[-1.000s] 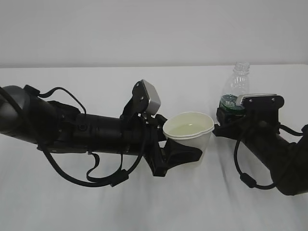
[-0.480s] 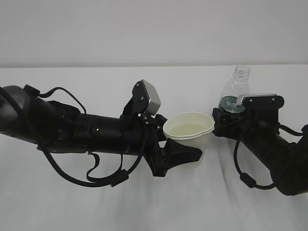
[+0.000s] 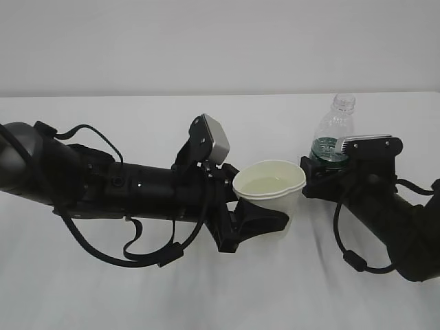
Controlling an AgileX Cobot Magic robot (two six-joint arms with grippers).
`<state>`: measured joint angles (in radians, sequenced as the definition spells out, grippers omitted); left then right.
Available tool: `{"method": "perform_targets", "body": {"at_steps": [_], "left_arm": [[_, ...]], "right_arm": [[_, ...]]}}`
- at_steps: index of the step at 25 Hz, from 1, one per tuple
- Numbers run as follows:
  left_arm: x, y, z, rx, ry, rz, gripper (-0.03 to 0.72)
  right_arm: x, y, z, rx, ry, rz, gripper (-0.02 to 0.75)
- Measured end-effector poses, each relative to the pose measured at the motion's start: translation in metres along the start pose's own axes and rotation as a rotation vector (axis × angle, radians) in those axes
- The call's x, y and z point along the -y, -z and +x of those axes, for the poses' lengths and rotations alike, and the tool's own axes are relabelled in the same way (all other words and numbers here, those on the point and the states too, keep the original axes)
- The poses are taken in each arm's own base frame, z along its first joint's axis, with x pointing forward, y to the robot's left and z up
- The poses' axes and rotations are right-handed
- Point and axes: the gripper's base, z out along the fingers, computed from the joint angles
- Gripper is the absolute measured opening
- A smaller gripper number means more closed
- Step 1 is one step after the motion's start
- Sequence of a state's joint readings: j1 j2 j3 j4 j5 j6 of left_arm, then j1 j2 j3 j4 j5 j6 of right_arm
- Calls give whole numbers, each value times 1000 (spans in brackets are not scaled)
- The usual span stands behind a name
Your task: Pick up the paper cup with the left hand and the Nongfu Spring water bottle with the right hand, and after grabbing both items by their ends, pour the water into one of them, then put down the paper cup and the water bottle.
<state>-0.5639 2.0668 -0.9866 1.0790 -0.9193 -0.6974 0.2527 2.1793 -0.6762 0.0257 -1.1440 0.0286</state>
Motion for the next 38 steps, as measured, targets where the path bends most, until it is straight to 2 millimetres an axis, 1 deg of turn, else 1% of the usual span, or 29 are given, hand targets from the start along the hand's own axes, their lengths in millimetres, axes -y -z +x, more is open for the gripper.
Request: {"method": "perform_targets", "body": {"at_steps": [6, 12, 18, 24, 28, 31, 34, 38], "left_arm": [[0, 0, 0, -2, -2, 2, 452], [0, 0, 1, -3, -1, 2, 452], [0, 0, 0, 1, 4, -2, 452], [-5, 1, -1, 24, 32, -35, 452], [-16, 10, -1, 36, 48, -74, 452], [-26, 17, 0, 44, 61, -107, 452], [-36, 26, 0, 54, 79, -141, 452], [-47, 36, 2, 61, 92, -179, 452]], "right_arm": [[1, 11, 5, -32, 2, 3, 626], [1, 30, -5, -25, 0, 7, 626], [1, 59, -18, -14, -1, 6, 626], [0, 98, -40, 44, 4, -10, 626], [0, 120, -56, 111, 3, -12, 624], [0, 131, -63, 146, -3, -14, 619], [0, 135, -66, 162, -37, -17, 616], [0, 135, -67, 163, -59, -19, 613]]}}
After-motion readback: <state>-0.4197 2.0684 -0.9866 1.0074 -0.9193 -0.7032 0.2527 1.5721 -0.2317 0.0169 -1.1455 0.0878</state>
